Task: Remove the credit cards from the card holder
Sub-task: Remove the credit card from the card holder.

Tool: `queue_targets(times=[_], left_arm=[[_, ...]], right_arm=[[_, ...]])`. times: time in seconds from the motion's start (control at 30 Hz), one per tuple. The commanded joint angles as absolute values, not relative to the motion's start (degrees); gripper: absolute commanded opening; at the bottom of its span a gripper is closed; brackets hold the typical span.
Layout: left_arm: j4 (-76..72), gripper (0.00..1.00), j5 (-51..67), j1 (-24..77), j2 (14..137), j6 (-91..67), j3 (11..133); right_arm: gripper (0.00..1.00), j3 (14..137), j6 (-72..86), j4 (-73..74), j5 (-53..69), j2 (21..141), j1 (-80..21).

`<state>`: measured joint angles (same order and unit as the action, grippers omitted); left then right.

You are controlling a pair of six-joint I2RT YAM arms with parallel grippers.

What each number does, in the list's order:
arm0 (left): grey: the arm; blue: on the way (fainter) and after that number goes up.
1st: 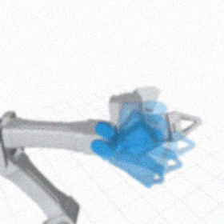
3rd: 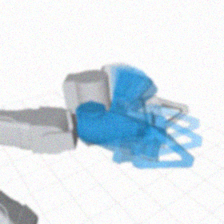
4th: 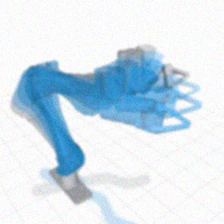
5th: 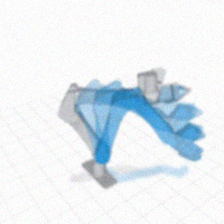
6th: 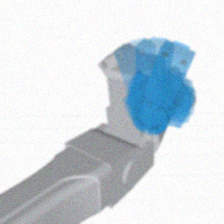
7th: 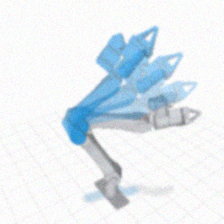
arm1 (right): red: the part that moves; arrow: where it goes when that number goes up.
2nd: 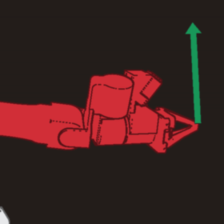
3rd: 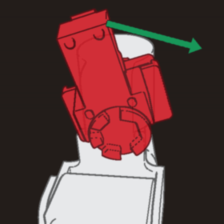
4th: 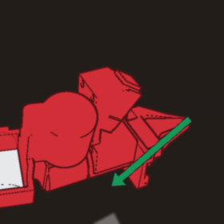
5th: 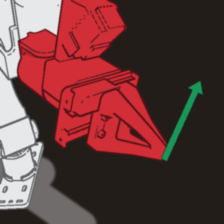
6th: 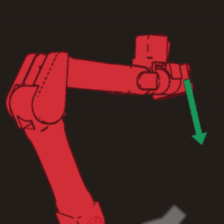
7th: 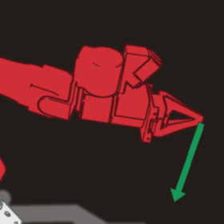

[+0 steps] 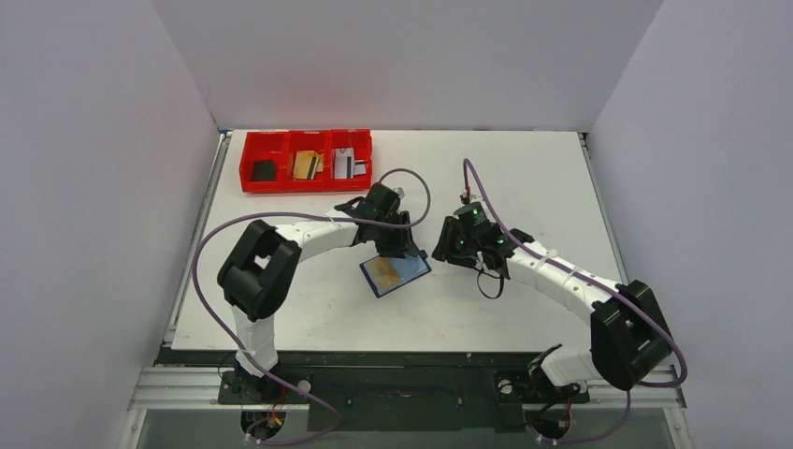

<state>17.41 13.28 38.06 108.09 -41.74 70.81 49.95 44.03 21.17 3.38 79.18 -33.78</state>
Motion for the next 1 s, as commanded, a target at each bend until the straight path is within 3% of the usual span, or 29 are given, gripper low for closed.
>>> queue_targets(times=[0.0, 0.53, 0.97], left_arm=[[15.6, 0.4, 13.4, 38.2, 110.7, -41.4, 75.1], [16.4, 0.55, 13.9, 35.9, 107.8, -42.1, 76.3], [18.4, 0.57, 11.5, 30.4, 98.2, -42.0, 69.2]], right_arm=[[0.39, 49.2, 43.0, 20.9, 1.9, 77.0, -33.5], [0.38, 54.8, 40.6, 21.2, 2.7, 83.3, -37.8], [0.36, 65.5, 37.5, 20.6, 5.6, 97.6, -43.5]])
